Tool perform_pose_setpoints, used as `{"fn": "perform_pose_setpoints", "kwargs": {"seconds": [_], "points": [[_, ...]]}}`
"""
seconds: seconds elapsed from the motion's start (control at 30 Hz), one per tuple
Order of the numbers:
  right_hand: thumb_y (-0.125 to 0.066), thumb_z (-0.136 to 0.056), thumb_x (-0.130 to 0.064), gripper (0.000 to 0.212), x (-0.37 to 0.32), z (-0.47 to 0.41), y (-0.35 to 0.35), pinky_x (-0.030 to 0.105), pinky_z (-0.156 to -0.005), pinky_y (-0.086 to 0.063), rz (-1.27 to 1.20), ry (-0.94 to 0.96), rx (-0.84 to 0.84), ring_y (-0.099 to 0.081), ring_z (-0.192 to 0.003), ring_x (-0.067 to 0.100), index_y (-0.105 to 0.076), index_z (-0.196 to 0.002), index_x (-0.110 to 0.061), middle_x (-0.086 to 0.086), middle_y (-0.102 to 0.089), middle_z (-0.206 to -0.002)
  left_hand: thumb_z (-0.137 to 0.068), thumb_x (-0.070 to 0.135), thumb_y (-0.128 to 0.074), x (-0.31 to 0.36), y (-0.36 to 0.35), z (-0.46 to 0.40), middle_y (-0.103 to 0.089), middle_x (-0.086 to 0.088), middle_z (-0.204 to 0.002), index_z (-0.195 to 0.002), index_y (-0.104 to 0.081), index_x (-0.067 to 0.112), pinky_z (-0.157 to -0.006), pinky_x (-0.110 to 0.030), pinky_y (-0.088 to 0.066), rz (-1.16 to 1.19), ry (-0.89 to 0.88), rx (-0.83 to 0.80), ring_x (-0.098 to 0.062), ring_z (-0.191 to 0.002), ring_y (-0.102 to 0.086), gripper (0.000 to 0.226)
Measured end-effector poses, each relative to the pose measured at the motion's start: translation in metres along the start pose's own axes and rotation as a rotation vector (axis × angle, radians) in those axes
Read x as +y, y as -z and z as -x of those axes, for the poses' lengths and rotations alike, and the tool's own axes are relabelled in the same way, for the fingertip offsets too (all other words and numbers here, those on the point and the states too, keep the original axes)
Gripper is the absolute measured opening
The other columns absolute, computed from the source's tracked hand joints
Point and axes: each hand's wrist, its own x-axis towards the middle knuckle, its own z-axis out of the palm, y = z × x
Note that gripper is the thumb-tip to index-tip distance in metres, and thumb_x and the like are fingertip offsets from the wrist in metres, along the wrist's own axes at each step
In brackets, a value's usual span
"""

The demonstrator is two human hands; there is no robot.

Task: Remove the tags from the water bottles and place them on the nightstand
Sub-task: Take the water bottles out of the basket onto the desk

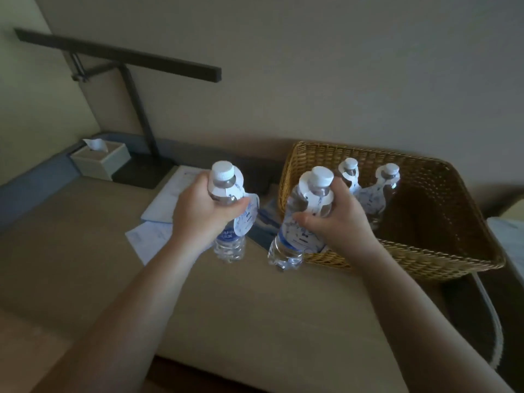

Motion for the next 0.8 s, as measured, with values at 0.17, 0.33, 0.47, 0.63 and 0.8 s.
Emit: {"fn": "perform_pose_setpoints", "kwargs": {"seconds": [0.17,0.33,0.47,0.63,0.8], "points": [[-0.083,-0.064,-0.026,0.06,0.039,0.01,-0.073,0.01,-0.067,-0.04,0.026,-0.066,-0.091,-0.056,-0.087,-0.003,-0.048,-0.113,-0.032,-0.017,-0.058,-0.097,-0.062,0.054,-0.082,-0.058,-0.02,0.026,-0.069,0.006,-0.095,-0.104,-0.059,0.02,-0.074,-0.033,-0.052,-0.063,0.075,-0.081,-0.015,-0.09,-0.064,0.058],[-0.084,-0.062,-0.026,0.059,0.065,0.011,-0.111,0.012,-0.068,-0.041,0.002,-0.132,-0.093,-0.058,-0.093,0.005,-0.047,-0.105,-0.041,-0.012,-0.06,-0.103,-0.061,0.056,-0.082,-0.086,-0.032,0.035,-0.069,0.008,-0.091,-0.1,-0.06,0.022,-0.073,-0.034,-0.053,-0.048,0.117,-0.079,-0.013,-0.087,-0.064,0.056],[-0.083,-0.063,-0.027,0.06,0.069,0.001,-0.119,0.011,-0.07,-0.038,0.01,-0.128,-0.09,-0.056,-0.097,0.007,-0.044,-0.106,-0.043,-0.011,-0.058,-0.106,-0.062,0.056,-0.081,-0.095,-0.036,0.034,-0.062,0.013,-0.09,-0.099,-0.054,0.027,-0.068,-0.026,-0.044,-0.022,0.137,-0.027,-0.01,-0.086,-0.06,0.054],[-0.086,-0.063,-0.031,0.077,0.071,0.0,-0.119,0.014,-0.076,-0.044,0.002,-0.123,-0.104,-0.056,-0.104,0.006,-0.04,-0.125,-0.039,-0.014,-0.057,-0.115,-0.062,0.059,-0.079,-0.1,-0.038,0.036,-0.062,0.01,-0.103,-0.108,-0.05,0.027,-0.068,-0.018,-0.042,0.023,0.16,-0.059,-0.009,-0.094,-0.057,0.063],[-0.087,-0.063,-0.035,0.108,0.071,0.003,-0.117,0.008,-0.084,-0.035,-0.058,-0.146,-0.121,-0.041,-0.116,-0.004,-0.018,-0.146,-0.041,-0.024,-0.043,-0.129,-0.06,0.052,-0.083,-0.102,-0.038,0.037,-0.058,0.01,-0.111,-0.111,-0.043,0.033,-0.071,-0.014,-0.039,0.082,0.173,-0.086,-0.008,-0.1,-0.054,0.068]]}}
